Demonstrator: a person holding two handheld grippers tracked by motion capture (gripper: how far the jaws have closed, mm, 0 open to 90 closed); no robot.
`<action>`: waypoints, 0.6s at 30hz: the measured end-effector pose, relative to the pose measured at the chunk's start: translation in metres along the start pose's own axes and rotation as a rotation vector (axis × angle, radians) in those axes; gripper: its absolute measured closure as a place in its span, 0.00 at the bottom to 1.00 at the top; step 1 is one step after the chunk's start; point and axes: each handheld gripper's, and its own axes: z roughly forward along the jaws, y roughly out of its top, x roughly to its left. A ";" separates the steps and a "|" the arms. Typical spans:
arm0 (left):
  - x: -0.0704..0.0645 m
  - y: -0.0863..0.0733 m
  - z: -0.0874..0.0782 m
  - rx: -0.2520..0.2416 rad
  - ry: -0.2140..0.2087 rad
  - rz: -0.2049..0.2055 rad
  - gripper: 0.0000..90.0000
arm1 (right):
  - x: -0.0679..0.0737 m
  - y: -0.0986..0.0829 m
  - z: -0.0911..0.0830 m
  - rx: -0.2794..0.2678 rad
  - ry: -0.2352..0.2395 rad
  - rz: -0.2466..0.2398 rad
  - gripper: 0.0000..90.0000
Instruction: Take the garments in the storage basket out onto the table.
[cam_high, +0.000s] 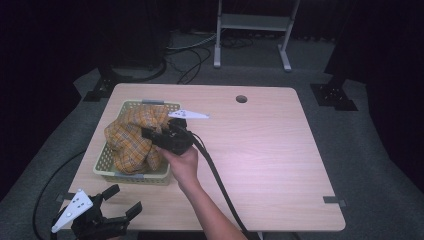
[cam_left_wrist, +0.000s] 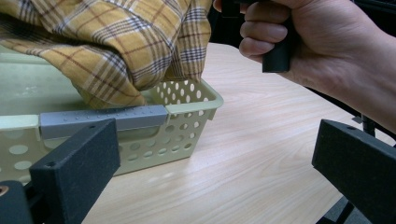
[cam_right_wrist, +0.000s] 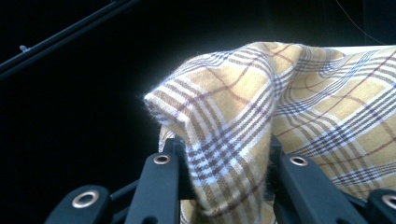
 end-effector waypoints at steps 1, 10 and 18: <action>0.000 0.000 0.000 0.000 0.000 -0.002 0.01 | 0.001 0.000 -0.001 -0.002 0.003 0.003 0.78; -0.001 0.000 0.000 -0.001 -0.003 -0.003 0.01 | 0.003 0.004 -0.008 -0.029 0.025 0.025 0.78; -0.001 0.000 0.001 0.000 -0.005 0.000 0.01 | 0.005 0.006 -0.016 -0.050 0.035 0.029 0.78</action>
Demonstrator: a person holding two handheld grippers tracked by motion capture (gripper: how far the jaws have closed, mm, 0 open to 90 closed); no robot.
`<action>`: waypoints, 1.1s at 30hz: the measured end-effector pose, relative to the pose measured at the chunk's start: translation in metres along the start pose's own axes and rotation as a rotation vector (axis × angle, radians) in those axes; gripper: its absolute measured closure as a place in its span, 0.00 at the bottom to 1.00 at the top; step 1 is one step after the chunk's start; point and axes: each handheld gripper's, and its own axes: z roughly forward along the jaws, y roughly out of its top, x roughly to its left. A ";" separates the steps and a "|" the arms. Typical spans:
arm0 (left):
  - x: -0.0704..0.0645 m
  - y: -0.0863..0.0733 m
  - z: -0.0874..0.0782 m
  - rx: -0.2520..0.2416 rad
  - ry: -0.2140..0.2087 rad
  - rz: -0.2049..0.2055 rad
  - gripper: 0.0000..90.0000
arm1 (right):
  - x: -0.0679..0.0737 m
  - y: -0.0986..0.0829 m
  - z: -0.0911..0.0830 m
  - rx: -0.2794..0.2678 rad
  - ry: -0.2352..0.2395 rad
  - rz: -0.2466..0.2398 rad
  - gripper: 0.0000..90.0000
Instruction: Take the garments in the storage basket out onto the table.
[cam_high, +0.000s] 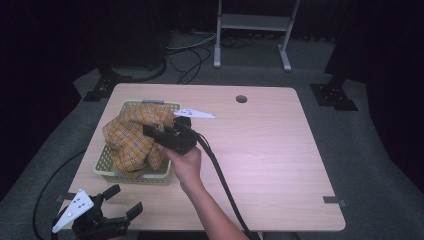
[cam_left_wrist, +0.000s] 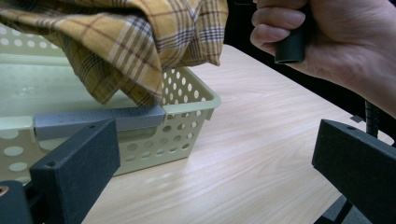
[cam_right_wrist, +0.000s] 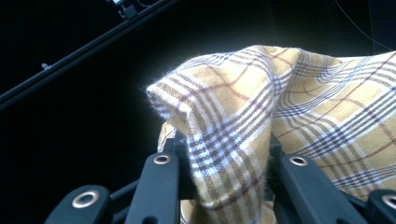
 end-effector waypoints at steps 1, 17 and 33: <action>0.000 0.000 0.000 0.000 0.000 -0.001 0.01 | 0.001 0.000 -0.001 -0.003 0.000 0.005 0.78; 0.000 0.000 0.000 0.001 -0.003 -0.002 0.01 | 0.004 0.007 -0.025 -0.044 0.006 0.014 0.78; -0.001 0.000 0.001 0.005 -0.007 0.002 0.01 | 0.006 0.013 -0.046 -0.099 0.019 0.030 0.78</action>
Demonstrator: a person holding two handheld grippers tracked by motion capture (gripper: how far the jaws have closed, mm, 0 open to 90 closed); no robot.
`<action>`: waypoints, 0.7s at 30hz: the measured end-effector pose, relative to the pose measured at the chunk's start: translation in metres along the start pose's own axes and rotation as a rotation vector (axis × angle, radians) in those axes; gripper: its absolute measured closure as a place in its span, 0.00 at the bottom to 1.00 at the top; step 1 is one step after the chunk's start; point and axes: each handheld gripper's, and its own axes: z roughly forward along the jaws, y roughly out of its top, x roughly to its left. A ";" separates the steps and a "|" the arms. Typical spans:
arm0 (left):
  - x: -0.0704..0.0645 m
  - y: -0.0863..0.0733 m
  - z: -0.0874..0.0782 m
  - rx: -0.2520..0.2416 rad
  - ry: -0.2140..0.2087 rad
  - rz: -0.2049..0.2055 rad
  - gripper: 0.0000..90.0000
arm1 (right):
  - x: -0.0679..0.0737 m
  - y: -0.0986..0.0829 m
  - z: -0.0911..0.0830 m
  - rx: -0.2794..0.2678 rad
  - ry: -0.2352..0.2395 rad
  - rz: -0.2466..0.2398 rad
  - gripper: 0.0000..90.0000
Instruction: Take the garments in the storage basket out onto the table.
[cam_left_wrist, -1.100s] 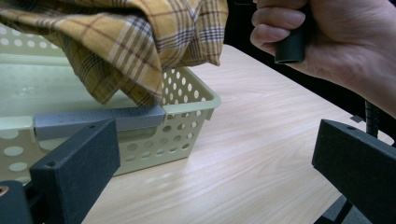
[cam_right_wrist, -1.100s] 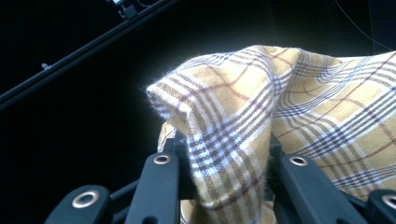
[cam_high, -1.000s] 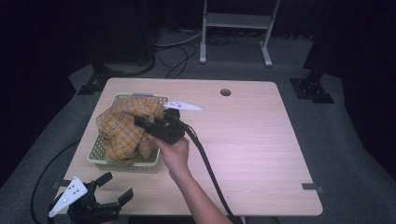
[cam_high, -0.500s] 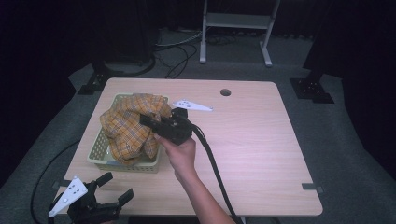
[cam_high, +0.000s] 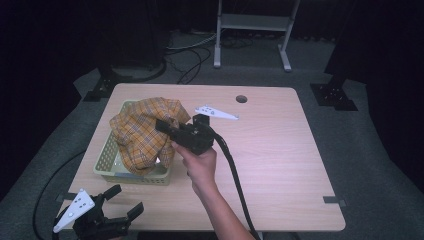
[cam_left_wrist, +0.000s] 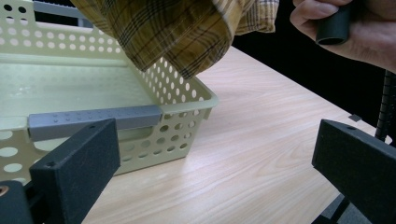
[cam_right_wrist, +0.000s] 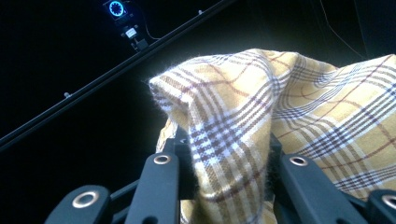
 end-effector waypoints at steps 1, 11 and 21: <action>0.000 0.000 0.000 0.001 0.000 0.001 0.01 | 0.000 0.001 -0.001 -0.003 0.001 0.000 0.78; 0.000 0.000 0.000 0.003 0.001 0.003 0.01 | 0.003 0.004 -0.011 -0.021 -0.006 -0.010 0.78; 0.000 0.000 0.000 0.003 0.002 0.004 0.01 | 0.002 0.007 -0.019 -0.031 -0.014 -0.011 0.78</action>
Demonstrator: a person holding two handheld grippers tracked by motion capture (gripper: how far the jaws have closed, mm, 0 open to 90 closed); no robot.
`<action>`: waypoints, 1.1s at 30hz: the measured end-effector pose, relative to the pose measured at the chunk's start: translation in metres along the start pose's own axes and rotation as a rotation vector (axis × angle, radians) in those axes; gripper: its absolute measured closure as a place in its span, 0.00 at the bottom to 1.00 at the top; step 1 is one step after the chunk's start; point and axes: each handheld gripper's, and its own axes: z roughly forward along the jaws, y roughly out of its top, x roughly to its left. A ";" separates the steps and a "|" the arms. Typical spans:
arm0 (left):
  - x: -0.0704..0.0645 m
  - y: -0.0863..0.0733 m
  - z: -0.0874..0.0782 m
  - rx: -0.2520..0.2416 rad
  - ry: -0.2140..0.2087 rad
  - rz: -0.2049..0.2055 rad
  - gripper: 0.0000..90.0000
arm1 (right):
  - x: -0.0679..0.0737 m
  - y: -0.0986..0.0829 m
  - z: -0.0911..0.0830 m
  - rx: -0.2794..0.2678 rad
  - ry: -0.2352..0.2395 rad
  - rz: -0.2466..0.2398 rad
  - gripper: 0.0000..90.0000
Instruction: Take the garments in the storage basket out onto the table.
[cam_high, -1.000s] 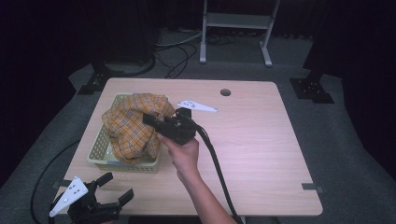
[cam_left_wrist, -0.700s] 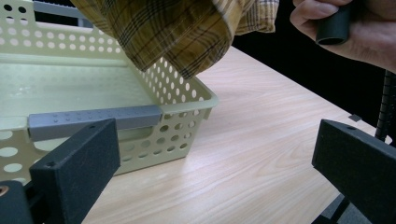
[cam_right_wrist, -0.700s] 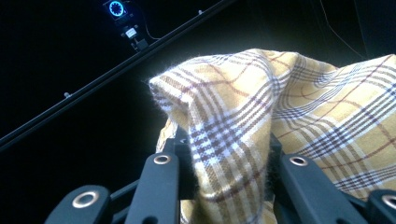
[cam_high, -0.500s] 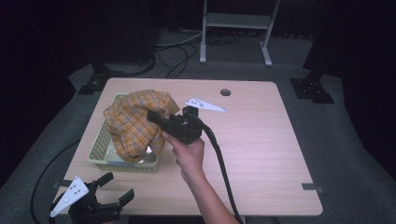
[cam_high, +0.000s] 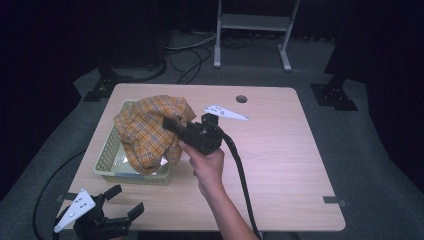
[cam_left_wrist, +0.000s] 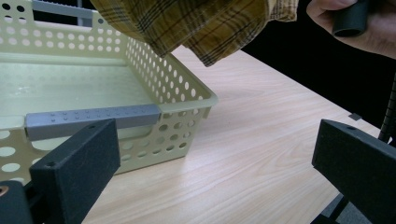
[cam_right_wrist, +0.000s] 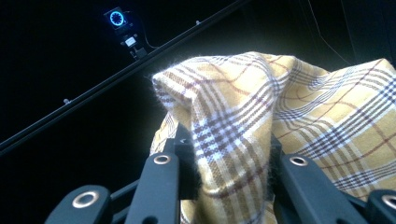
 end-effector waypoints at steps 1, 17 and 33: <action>0.000 0.000 0.000 0.001 0.000 0.001 0.01 | 0.000 0.000 -0.001 -0.004 -0.001 -0.001 0.78; -0.001 -0.001 0.002 0.008 -0.004 0.006 0.01 | -0.002 0.012 -0.027 -0.046 -0.049 -0.018 0.78; -0.002 0.000 0.002 0.006 -0.003 0.007 0.01 | -0.002 0.018 -0.044 -0.068 -0.078 -0.030 0.78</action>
